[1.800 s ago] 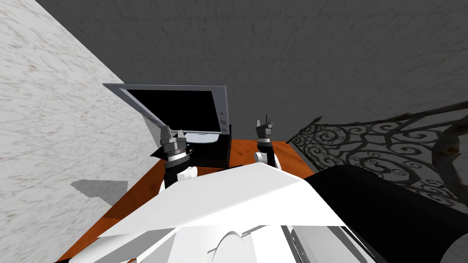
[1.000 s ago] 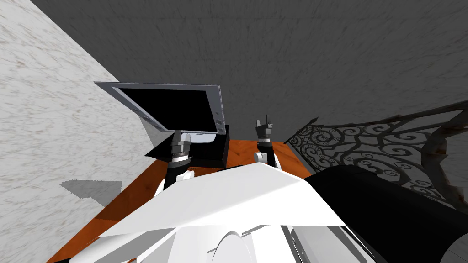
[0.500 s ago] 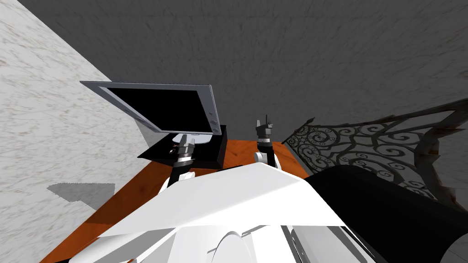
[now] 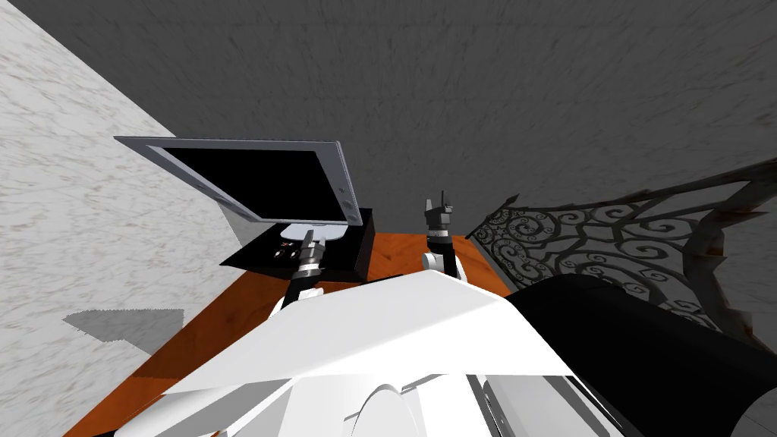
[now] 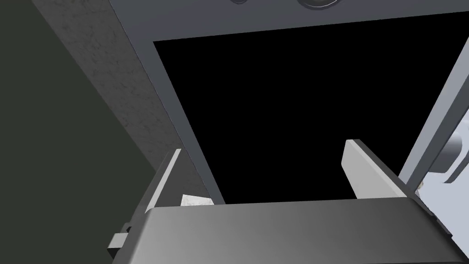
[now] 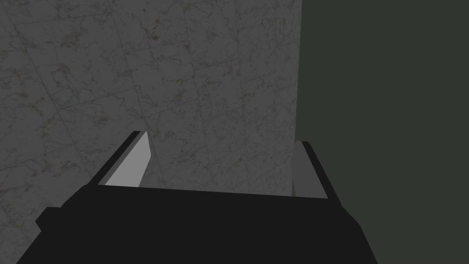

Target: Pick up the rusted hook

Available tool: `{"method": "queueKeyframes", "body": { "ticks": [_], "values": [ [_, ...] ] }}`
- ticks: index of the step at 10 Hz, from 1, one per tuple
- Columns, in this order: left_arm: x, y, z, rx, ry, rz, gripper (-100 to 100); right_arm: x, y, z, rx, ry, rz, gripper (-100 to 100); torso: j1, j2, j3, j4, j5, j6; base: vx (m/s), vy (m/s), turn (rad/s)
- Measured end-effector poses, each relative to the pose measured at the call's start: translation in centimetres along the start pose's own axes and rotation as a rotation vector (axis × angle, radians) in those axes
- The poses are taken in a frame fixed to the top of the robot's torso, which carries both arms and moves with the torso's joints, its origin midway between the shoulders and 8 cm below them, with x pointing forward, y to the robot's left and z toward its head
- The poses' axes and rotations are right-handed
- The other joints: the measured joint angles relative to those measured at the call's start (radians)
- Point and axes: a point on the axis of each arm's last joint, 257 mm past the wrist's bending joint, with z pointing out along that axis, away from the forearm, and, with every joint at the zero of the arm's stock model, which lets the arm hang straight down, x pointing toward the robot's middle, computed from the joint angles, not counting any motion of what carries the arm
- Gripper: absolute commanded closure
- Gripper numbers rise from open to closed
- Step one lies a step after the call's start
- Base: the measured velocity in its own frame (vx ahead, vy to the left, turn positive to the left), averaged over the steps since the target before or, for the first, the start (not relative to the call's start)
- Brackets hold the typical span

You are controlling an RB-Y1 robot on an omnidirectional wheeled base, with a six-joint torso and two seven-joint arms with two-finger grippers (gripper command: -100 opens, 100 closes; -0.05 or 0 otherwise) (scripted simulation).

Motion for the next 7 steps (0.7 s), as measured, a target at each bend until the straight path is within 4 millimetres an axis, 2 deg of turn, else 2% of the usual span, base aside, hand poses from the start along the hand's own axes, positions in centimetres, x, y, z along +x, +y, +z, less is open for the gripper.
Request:
{"method": "queueKeyframes", "body": {
  "ticks": [3, 7],
  "values": [
    [-2.1, 4.1, -0.6, -0.1, -0.032, -0.056, -100, 0.0, 0.0, 0.0, 0.0, 0.0, 0.0, 0, 0.001, -0.001, 0.0, 0.0, 0.0, 0.0, 0.01, -0.063, 0.029],
    [-3.8, 8.9, -2.1, -0.211, -0.078, -0.116, -100, 0.0, 0.0, 0.0, 0.0, 0.0, 0.0, 0, 0.003, -0.001, 0.0, 0.0, 0.0, 0.0, 0.01, -0.042, 0.013]
  ]
}}
